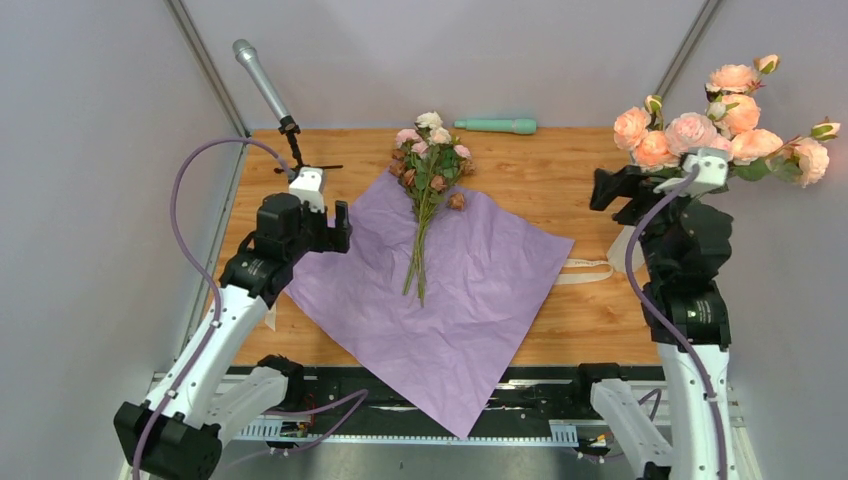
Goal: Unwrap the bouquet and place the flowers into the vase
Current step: Pick up the fake flower from the wrapping paper.
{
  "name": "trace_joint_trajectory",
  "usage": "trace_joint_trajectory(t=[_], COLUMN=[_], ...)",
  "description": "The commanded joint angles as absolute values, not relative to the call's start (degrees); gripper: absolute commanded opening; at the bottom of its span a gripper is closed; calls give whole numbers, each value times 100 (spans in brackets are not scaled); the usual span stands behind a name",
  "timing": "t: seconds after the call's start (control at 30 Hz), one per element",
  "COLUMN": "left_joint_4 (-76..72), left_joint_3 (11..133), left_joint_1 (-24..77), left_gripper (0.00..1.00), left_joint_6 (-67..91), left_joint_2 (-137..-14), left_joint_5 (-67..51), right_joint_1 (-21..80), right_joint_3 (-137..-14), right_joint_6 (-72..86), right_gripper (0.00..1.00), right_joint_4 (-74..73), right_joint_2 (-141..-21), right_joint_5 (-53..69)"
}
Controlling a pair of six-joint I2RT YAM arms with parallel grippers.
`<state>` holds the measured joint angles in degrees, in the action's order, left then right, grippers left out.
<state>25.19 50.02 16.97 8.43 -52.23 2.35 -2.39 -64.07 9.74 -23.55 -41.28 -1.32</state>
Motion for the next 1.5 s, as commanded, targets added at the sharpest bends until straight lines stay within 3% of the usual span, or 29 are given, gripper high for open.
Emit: trace_joint_trajectory(t=[0.0, 0.1, 0.33, 0.5, 0.7, 0.9, 1.47], left_joint_4=[2005, 1538, 473, -193, -717, -755, -132], left_joint_3=[4955, 4793, 4595, 4746, 5283, 6152, 7652], left_joint_1=[2018, 2336, 2848, 2874, 2874, 2878, 2874], left_gripper=[95, 94, 92, 85, 66, 57, 34], left_joint_6=[1505, 2023, 2829, 3090, 3150, 3112, 2825], left_joint_2=[-5459, -5714, -6560, -7384, -8578, -9801, -11092], left_joint_5=[-107, -339, -516, -660, -682, -789, -34], right_joint_1=[1271, 2500, 3512, 3560, 3546, 3437, 3200], right_joint_3=[-6520, -6397, -6005, -5693, -5461, -5218, -4975], right_joint_6=[770, 695, 1111, 1531, 1486, 1389, 1338], right_gripper=[84, 80, 75, 73, 72, 73, 73], right_joint_4=[-2546, -2353, -1615, -1205, -1203, -1237, -1459], right_joint_2=[-4517, -4933, -5787, -6150, -6248, -6150, -5911], right_joint_5=[-742, -1382, -1280, -788, -860, -926, -580])
